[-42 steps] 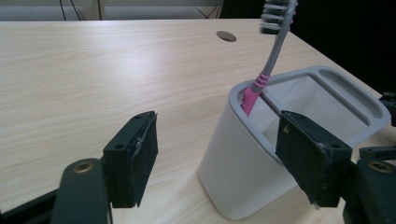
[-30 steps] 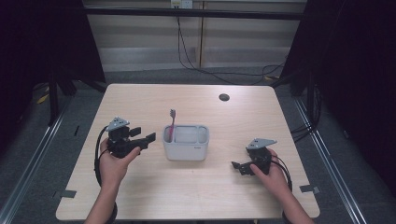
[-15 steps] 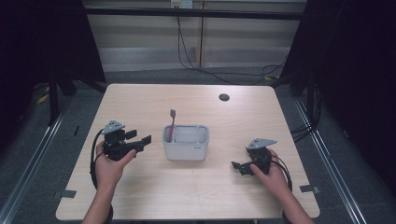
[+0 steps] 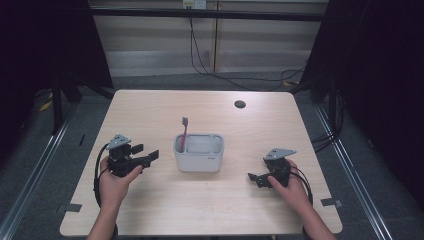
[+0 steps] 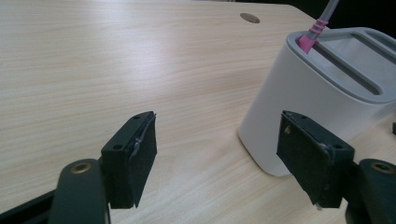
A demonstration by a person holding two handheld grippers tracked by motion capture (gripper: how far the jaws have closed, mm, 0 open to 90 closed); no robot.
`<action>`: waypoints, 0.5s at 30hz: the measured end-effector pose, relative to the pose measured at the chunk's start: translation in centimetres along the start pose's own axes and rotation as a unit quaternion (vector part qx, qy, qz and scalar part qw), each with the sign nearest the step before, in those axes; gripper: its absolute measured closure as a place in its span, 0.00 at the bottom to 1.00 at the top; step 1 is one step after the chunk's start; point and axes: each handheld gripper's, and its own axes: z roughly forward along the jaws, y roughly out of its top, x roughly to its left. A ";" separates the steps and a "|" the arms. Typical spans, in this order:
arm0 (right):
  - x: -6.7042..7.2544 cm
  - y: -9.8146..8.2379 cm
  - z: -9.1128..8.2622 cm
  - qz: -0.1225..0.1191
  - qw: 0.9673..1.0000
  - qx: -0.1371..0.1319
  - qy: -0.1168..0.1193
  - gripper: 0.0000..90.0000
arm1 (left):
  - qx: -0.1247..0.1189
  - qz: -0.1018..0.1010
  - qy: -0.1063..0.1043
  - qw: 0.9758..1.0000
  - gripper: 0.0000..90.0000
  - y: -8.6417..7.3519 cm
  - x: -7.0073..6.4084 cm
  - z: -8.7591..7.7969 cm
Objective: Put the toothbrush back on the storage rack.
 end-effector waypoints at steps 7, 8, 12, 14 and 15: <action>0.0 0.0 0.0 0.000 1.000 0.000 0.000 0.10 | -0.005 -0.003 0.004 1.000 0.31 -0.4 0.4 -0.2; 0.0 0.0 0.0 -0.002 1.000 -0.001 0.000 0.10 | -0.002 0.001 0.004 1.000 0.31 -0.4 0.5 -0.2; 0.0 0.0 0.0 0.000 1.000 0.000 0.000 0.10 | -0.003 0.000 0.007 1.000 0.31 -0.7 0.7 -0.2; 0.0 0.0 0.0 0.000 1.000 0.000 0.000 0.10 | -0.003 0.000 0.008 1.000 0.30 -0.9 0.8 -0.2; 0.0 0.0 0.0 0.000 1.000 0.000 0.000 0.10 | -0.005 -0.002 0.010 1.000 0.30 -1.0 0.8 -0.1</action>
